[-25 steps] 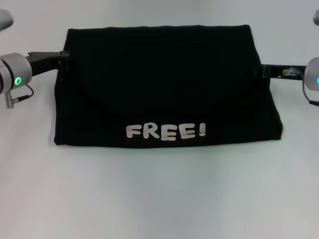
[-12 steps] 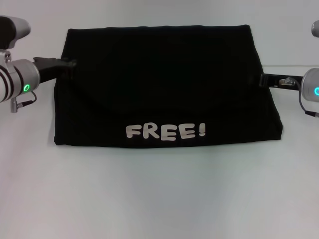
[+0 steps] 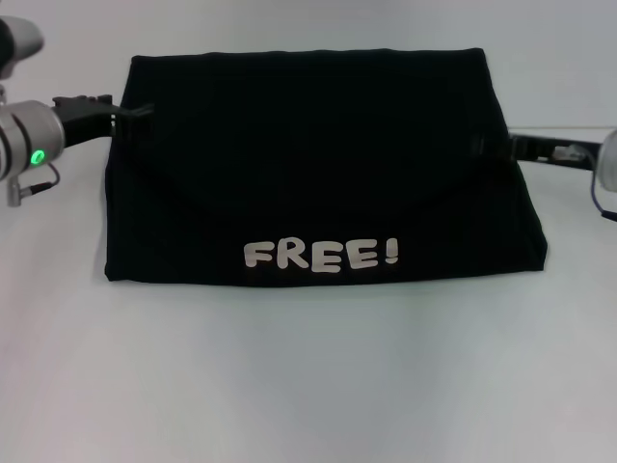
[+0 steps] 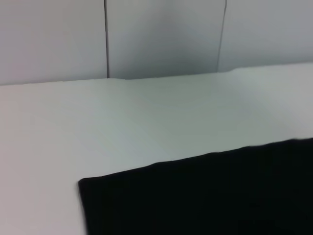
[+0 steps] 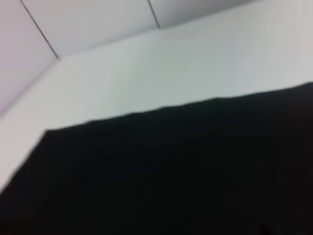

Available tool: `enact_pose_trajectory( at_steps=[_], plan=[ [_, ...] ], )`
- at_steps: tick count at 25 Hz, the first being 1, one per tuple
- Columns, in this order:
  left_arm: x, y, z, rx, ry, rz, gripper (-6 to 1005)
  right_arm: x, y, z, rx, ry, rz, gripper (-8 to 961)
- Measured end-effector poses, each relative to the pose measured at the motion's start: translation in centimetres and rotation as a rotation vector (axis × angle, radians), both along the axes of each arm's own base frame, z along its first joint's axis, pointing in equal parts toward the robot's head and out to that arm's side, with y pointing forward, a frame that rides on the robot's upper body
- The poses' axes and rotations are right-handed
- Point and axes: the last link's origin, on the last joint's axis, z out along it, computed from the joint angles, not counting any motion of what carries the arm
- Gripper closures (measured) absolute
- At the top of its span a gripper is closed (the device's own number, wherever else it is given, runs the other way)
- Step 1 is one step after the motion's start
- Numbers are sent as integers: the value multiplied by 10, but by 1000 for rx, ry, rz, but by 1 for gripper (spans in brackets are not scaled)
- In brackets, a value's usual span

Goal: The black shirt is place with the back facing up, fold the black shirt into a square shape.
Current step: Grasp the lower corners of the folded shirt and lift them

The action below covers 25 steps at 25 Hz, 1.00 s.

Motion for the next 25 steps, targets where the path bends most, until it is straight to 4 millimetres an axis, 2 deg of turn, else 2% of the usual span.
enact_pose_trajectory(
  at_steps=[2,6,7,8,12,18,19,21,25],
  plan=[
    [2,-10,8,-28,-57,-20,482,-2,-6,7,5,40,32,405],
    [10,-38,19,-125,-168,-94,405,-3,-24,17,-21,134,124,256],
    [10,-38,19,-125,-168,-94,385,-3,-29,18,-30,151,145,219],
    [13,-59,23,-198,-211,-162,366,-2,-35,20,-42,169,174,221],
    [3,-89,26,-274,-180,-242,134,1,-51,22,-62,200,251,228],
    [-35,-120,23,-257,-74,-202,122,1,-61,7,-104,162,299,232],
    [-35,-120,23,-257,-74,-202,122,1,-62,5,-109,159,303,233],
    [-49,-131,15,-281,-8,-177,122,-1,-62,2,-109,163,307,234],
    [-57,-136,10,-294,35,-166,122,-6,-60,3,-108,175,311,236]
  ],
)
